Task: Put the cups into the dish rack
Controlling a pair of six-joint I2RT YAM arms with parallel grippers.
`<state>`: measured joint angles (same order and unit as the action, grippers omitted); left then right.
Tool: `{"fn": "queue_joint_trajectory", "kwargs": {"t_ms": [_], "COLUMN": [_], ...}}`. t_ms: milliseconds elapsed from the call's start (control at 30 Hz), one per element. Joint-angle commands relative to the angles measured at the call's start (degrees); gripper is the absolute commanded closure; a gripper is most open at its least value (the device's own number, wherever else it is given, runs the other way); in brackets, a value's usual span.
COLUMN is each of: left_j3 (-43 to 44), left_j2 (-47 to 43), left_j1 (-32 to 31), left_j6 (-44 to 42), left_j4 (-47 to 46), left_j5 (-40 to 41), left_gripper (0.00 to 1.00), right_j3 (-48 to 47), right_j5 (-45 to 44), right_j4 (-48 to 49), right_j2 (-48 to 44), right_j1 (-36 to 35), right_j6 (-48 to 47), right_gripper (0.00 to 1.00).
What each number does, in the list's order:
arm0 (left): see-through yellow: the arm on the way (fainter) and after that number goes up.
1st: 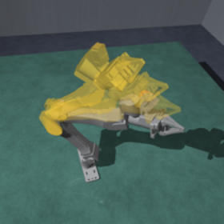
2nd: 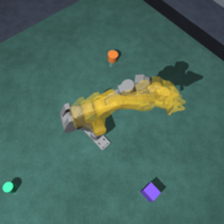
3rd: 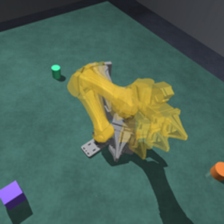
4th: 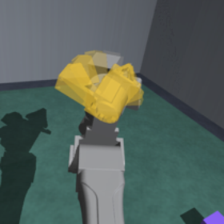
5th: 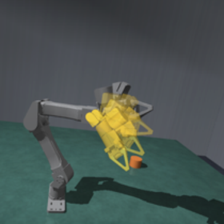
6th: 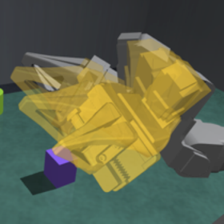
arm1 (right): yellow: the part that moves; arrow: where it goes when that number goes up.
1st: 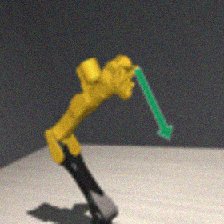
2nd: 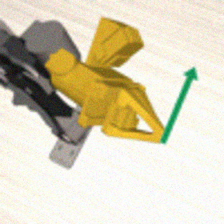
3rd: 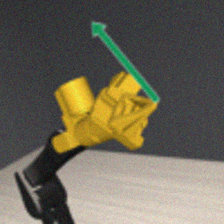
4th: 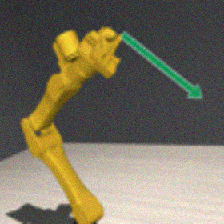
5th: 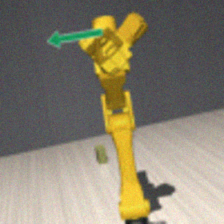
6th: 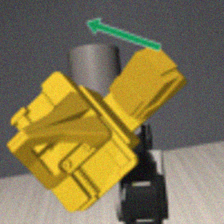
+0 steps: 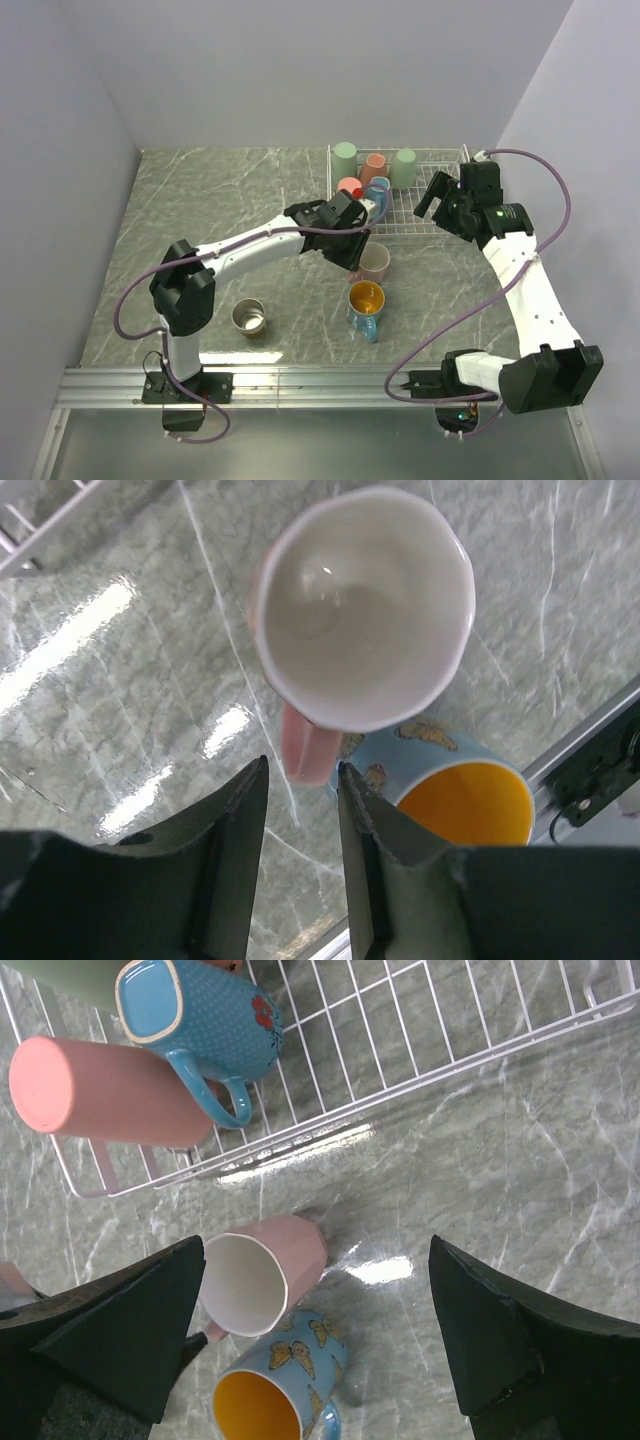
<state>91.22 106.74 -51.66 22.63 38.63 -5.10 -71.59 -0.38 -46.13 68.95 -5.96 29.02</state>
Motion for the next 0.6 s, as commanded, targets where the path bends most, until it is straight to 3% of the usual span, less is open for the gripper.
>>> {"fn": "queue_joint_trajectory", "kwargs": {"t_ms": [0, 567], "left_j3": [0.10, 2.12], "left_j2": [-1.10, 5.41], "left_j1": [-1.25, -1.51], "left_j6": [-2.68, -5.58], "left_j4": [0.92, -0.57], "left_j5": [0.26, 4.93], "left_gripper": [0.61, 0.62], "right_j3": [-1.09, -3.55], "right_j5": [0.21, 0.21], "right_j4": [1.57, -0.01], "right_j2": [0.49, 2.95], "right_j1": [0.33, 0.33], "right_j6": [-0.63, -0.80], "right_gripper": [0.00, 0.00]}}
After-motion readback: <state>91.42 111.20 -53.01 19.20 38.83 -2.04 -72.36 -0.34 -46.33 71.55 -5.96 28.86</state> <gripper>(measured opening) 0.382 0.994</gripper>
